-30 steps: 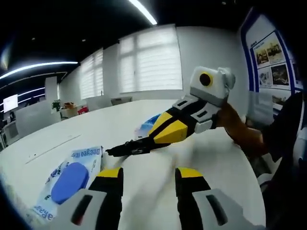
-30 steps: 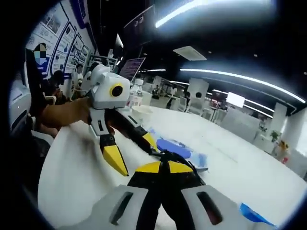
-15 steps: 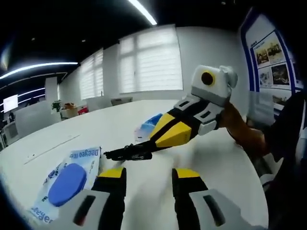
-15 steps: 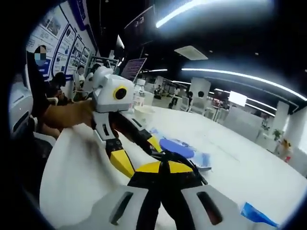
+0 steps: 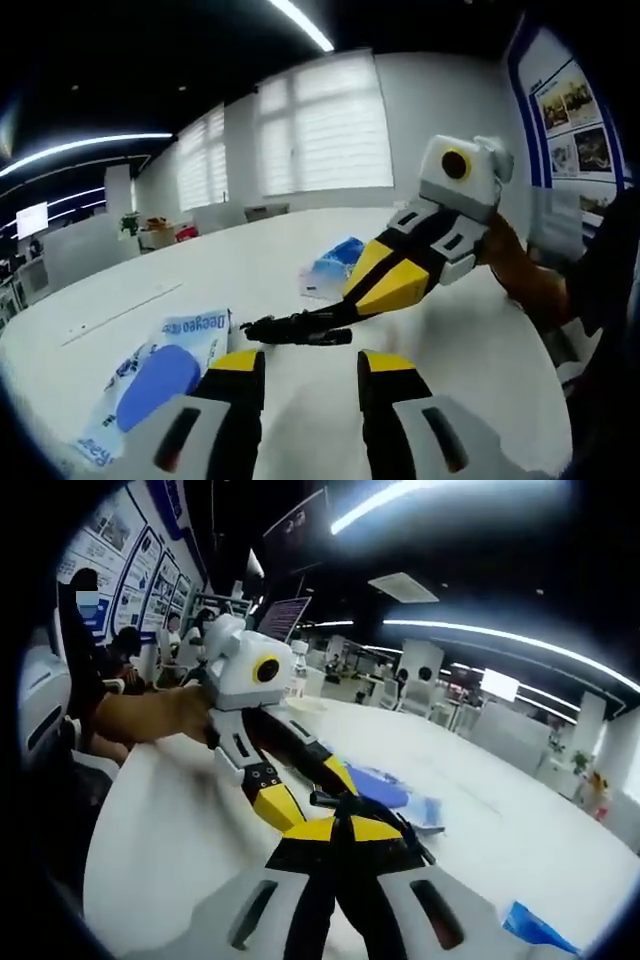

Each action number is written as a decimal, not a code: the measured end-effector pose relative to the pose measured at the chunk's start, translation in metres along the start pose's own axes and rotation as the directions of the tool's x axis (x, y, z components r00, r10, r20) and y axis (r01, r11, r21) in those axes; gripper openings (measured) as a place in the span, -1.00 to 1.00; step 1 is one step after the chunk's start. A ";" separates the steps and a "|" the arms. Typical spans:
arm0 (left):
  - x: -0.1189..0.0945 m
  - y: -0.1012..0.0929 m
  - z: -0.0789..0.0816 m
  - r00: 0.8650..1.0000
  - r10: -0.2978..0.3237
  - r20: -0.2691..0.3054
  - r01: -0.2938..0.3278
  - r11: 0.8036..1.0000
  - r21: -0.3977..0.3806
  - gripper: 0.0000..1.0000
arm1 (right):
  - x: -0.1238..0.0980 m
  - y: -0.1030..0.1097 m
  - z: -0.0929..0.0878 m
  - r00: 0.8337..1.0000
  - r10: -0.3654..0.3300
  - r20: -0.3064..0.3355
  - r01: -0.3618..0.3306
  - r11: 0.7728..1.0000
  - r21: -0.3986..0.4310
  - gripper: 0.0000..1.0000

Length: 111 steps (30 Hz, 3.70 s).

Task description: Arrange the tabletop items into an orderly group along one side of the table until the central work area is clear of visible clutter.

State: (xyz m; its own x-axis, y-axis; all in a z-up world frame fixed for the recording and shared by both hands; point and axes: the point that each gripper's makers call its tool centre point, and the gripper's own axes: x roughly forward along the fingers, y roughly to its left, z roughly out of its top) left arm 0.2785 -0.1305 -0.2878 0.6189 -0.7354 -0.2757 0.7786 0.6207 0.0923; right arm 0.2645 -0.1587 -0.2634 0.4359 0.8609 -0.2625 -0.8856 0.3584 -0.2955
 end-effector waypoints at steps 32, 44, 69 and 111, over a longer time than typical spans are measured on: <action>0.019 -0.003 0.012 0.994 0.108 0.012 -0.104 0.909 0.405 -0.24 | -0.003 0.001 0.000 1.000 0.026 0.004 -0.026 1.000 0.011 -1.00; 0.020 -0.001 0.015 0.993 0.113 0.032 -0.116 0.889 0.442 -0.53 | -0.003 0.004 0.000 0.999 0.043 0.004 -0.043 0.999 0.023 -1.00; 0.021 -0.003 0.010 0.996 0.090 0.010 -0.085 0.901 0.425 -0.62 | -0.003 0.006 -0.025 0.987 0.000 -0.163 -0.032 0.981 -0.194 -0.71; -0.008 -0.017 0.052 0.990 0.086 0.111 -0.123 0.909 0.398 -0.69 | -0.020 0.017 0.022 0.992 -0.020 -0.128 -0.035 0.910 -0.413 -0.93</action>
State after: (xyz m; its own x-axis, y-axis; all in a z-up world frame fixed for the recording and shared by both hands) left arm 0.2658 -0.1491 -0.2375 0.6910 -0.7051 -0.1592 0.6728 0.5468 0.4983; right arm 0.2368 -0.1621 -0.2426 0.4702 0.8004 -0.3719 -0.7549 0.1465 -0.6392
